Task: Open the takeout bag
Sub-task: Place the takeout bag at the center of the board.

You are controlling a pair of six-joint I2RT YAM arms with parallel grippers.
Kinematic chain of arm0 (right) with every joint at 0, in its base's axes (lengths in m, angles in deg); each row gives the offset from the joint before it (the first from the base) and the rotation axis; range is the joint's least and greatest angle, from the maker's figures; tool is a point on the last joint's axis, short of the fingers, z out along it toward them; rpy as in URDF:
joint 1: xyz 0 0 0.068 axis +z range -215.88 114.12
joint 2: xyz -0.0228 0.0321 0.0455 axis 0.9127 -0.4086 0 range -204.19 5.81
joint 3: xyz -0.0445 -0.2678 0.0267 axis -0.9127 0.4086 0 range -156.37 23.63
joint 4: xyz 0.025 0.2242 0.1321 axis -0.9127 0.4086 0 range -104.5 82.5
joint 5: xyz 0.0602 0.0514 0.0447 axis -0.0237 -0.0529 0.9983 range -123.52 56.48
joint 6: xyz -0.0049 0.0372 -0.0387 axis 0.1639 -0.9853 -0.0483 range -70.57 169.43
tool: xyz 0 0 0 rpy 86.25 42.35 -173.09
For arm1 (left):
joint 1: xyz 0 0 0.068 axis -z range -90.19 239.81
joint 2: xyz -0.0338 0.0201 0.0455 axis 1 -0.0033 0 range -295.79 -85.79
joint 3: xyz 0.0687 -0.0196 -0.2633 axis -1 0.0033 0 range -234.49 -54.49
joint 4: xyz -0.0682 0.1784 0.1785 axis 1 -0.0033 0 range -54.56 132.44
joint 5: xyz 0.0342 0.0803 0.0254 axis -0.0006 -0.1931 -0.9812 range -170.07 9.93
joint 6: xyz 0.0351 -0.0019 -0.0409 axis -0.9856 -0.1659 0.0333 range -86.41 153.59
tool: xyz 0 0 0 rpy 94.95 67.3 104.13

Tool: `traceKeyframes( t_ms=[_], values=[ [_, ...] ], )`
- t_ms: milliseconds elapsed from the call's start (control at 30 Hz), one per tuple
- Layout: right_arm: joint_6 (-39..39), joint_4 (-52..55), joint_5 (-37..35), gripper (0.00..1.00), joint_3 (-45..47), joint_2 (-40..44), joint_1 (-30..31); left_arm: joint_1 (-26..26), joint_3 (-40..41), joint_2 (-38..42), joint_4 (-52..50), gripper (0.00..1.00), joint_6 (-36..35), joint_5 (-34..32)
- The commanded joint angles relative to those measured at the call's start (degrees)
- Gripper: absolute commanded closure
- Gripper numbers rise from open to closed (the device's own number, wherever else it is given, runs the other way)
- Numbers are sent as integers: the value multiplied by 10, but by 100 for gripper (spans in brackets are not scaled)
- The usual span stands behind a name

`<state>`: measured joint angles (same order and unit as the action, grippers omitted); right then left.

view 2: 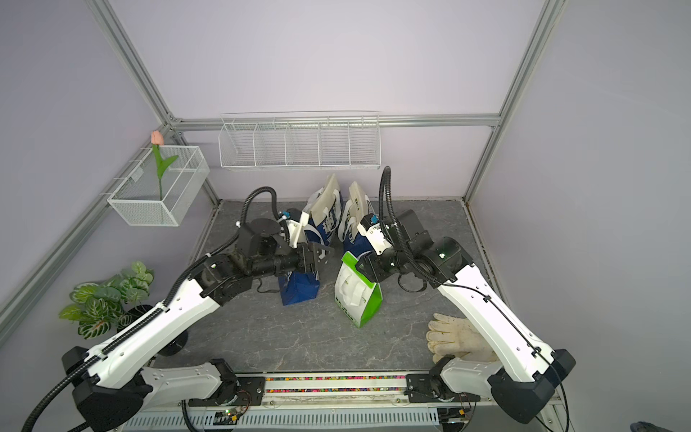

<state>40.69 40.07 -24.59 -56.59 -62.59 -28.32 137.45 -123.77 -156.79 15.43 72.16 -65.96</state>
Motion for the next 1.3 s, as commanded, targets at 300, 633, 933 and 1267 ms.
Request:
traceKeyframes(
  t_ms=[300,633,933,1267],
  values=[
    [-74,-91,-8,19,120,94,17,-1,100,31,192,51,110,74],
    [-109,-127,-48,25,154,109,17,-3,76,-28,218,57,101,77],
    [-115,-145,-36,35,169,108,17,-6,80,-37,228,59,115,80],
    [-114,-136,-42,66,155,107,17,-8,84,-54,242,59,118,82]
  ],
)
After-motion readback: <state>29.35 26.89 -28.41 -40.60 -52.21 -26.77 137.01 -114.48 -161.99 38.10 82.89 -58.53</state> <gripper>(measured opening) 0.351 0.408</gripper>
